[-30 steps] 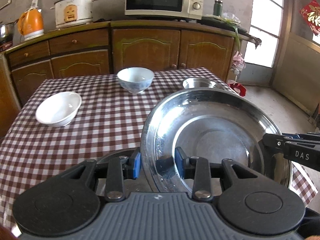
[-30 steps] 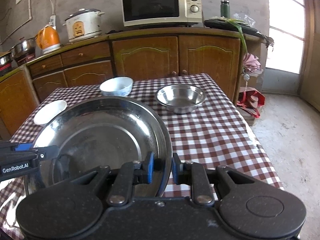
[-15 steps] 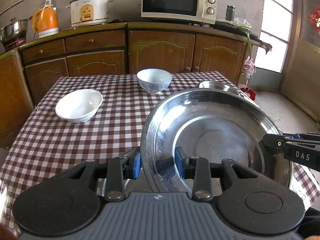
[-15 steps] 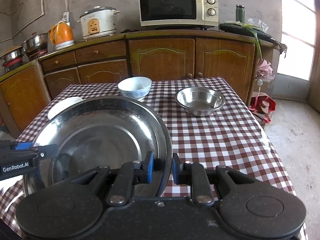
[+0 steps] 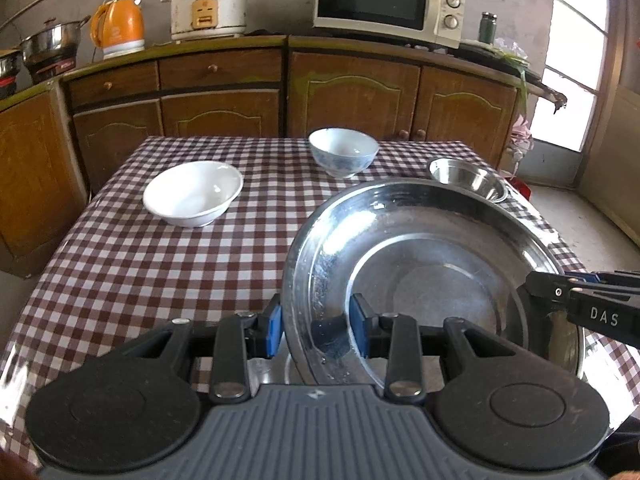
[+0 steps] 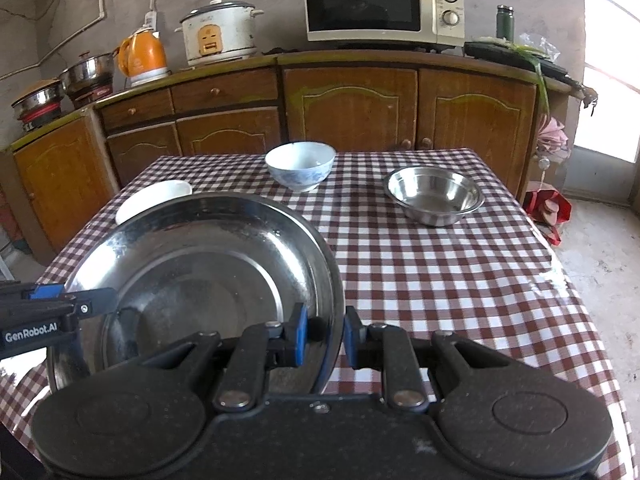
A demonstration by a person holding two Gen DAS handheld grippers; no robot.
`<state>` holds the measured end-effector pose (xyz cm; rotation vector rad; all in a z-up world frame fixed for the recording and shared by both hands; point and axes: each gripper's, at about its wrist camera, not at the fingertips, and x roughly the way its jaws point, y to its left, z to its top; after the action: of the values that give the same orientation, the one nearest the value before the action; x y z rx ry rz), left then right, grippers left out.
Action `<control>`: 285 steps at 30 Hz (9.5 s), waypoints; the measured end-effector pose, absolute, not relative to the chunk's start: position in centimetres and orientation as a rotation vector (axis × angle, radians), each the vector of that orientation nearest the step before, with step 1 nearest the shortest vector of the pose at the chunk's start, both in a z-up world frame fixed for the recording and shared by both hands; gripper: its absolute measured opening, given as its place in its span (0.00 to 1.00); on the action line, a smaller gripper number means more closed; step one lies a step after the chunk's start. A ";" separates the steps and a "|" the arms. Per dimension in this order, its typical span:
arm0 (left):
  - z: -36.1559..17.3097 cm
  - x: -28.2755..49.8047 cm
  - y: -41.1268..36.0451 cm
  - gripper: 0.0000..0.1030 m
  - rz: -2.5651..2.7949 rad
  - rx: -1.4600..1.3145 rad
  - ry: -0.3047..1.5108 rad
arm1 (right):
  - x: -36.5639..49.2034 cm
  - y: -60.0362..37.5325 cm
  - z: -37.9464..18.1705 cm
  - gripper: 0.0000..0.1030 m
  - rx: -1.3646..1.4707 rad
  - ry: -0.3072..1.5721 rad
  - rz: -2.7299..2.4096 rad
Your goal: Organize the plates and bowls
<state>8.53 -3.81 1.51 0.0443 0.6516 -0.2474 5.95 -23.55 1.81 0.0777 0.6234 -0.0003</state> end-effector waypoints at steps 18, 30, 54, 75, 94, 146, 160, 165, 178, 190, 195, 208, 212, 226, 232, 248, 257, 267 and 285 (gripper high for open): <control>-0.1 9.1 -1.4 0.35 -0.189 0.051 0.700 | 7.7 -21.0 -0.6 0.24 0.076 0.677 0.065; -2.9 10.6 -1.0 0.35 -0.188 0.042 0.737 | 8.7 -20.0 -2.8 0.24 0.042 0.718 0.058; -5.6 11.7 -1.2 0.36 -0.189 0.055 0.794 | 9.5 -19.9 -4.9 0.23 0.028 0.771 0.041; -5.9 12.0 -1.2 0.37 -0.178 0.059 0.790 | 9.6 -19.8 -4.9 0.28 -0.001 0.777 0.033; -4.2 9.8 -0.3 0.42 -0.186 0.039 0.759 | 7.2 -21.3 -3.1 0.34 0.010 0.734 0.011; -3.2 7.0 0.3 0.55 -0.173 0.009 0.733 | 3.2 -18.8 -3.0 0.66 -0.004 0.764 0.161; -4.4 10.1 0.7 0.67 -0.145 0.020 0.776 | 6.9 -20.4 -3.8 0.66 0.064 0.787 0.108; -5.2 10.9 0.2 0.69 -0.159 0.028 0.804 | 7.6 -21.0 -4.9 0.66 0.089 0.814 0.097; -6.9 12.8 -0.8 0.69 -0.189 0.040 0.846 | 10.0 -21.9 -6.9 0.66 0.172 0.863 0.091; -7.0 13.6 -0.9 0.35 -0.213 -0.002 0.813 | 11.3 -21.9 -7.4 0.26 0.219 0.834 0.095; -6.7 13.7 -1.1 0.34 -0.204 -0.006 0.813 | 11.2 -21.5 -7.3 0.26 0.190 0.819 0.081; -4.4 14.9 -3.5 0.34 -0.220 0.018 0.764 | 11.6 -23.5 -4.9 0.26 0.172 0.762 0.049; -3.5 15.3 -4.3 0.34 -0.230 0.019 0.744 | 11.9 -24.3 -4.0 0.26 0.171 0.741 0.035; -3.0 17.6 -7.6 0.34 -0.249 0.027 0.722 | 14.2 -27.0 -3.1 0.26 0.150 0.715 -0.010; -3.4 19.2 -8.7 0.34 -0.253 0.032 0.723 | 15.8 -28.2 -3.7 0.26 0.152 0.716 -0.023; -4.6 22.7 -9.0 0.34 -0.214 0.029 0.724 | 20.4 -28.4 -5.4 0.26 0.124 0.706 -0.018; -5.1 24.0 -8.4 0.34 -0.190 0.030 0.724 | 21.8 -27.4 -5.9 0.26 0.122 0.708 -0.012; -5.8 24.4 -8.4 0.36 -0.188 0.027 0.736 | 22.3 -27.3 -6.5 0.26 0.131 0.729 -0.015; -6.0 24.1 -7.8 0.47 -0.156 0.033 0.737 | 21.6 -27.6 -6.7 0.43 0.091 0.747 -0.071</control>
<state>24.05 -7.78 -5.99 0.0327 0.7371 -0.1563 21.65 -27.57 -6.75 0.0914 0.7468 -0.0707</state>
